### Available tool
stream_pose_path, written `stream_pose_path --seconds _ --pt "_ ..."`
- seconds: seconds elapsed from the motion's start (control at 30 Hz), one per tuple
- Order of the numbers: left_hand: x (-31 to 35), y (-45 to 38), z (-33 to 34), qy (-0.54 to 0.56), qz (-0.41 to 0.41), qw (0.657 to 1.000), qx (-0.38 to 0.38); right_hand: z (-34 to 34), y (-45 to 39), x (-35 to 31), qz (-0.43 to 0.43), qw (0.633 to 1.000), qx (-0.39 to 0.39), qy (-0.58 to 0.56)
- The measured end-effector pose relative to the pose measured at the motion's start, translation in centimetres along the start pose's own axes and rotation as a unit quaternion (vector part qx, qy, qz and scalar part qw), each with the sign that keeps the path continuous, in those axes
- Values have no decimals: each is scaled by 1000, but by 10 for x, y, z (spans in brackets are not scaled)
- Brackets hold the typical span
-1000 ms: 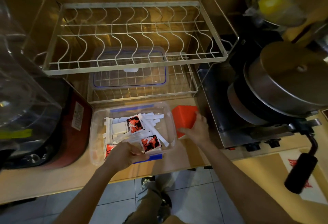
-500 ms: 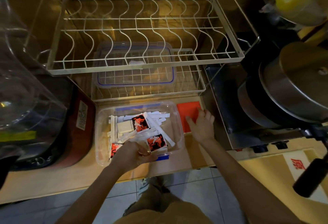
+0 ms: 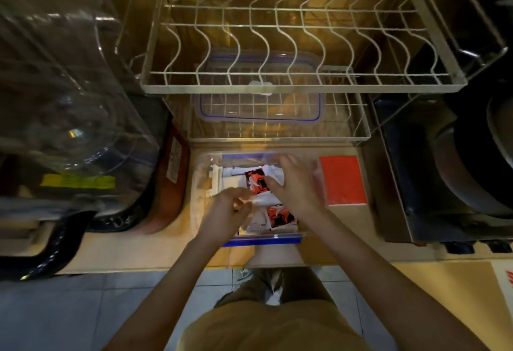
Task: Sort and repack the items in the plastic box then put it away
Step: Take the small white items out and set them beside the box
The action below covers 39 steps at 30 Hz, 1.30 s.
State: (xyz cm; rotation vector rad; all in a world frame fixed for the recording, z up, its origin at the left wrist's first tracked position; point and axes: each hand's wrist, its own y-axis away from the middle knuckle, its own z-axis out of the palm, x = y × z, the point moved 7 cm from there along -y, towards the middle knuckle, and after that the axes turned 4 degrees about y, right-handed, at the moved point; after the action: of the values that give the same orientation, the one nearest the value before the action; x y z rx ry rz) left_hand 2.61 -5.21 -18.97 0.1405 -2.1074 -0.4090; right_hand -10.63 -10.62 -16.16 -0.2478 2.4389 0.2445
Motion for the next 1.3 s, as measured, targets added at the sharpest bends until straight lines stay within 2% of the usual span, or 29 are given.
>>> stream_pose_path --seconds 0.13,0.2,0.3,0.47,0.67,0.77,0.87,1.03,1.13,1.23,1.3 --pt "-15 -16 -18 -51 5 998 42 35 3 5 27 996 -84 -18" --pt "-17 -26 -20 -126 5 991 39 49 9 9 43 987 -154 6" --pt "-20 -36 -14 -183 1 983 25 67 22 12 37 967 -246 49" --pt "-26 -42 -12 -224 -11 974 39 75 23 15 26 960 -259 105" --pt "-18 -45 -16 -269 -23 961 50 72 23 15 31 961 -268 63" --pt "-5 -46 -21 -267 -31 963 31 59 24 24 75 965 -250 -36" --pt "19 -46 -25 -231 -11 973 -5 33 28 35 149 950 -213 -174" --pt "83 -46 -20 -140 35 988 -59 -32 36 60 235 921 -85 -297" --pt "118 -51 -2 -78 66 992 -80 -66 48 78 259 908 9 -330" --pt "137 -63 26 -80 88 989 -92 -84 64 99 290 876 88 -375" --pt "145 -73 47 -87 102 986 -95 -91 74 113 300 872 127 -365"
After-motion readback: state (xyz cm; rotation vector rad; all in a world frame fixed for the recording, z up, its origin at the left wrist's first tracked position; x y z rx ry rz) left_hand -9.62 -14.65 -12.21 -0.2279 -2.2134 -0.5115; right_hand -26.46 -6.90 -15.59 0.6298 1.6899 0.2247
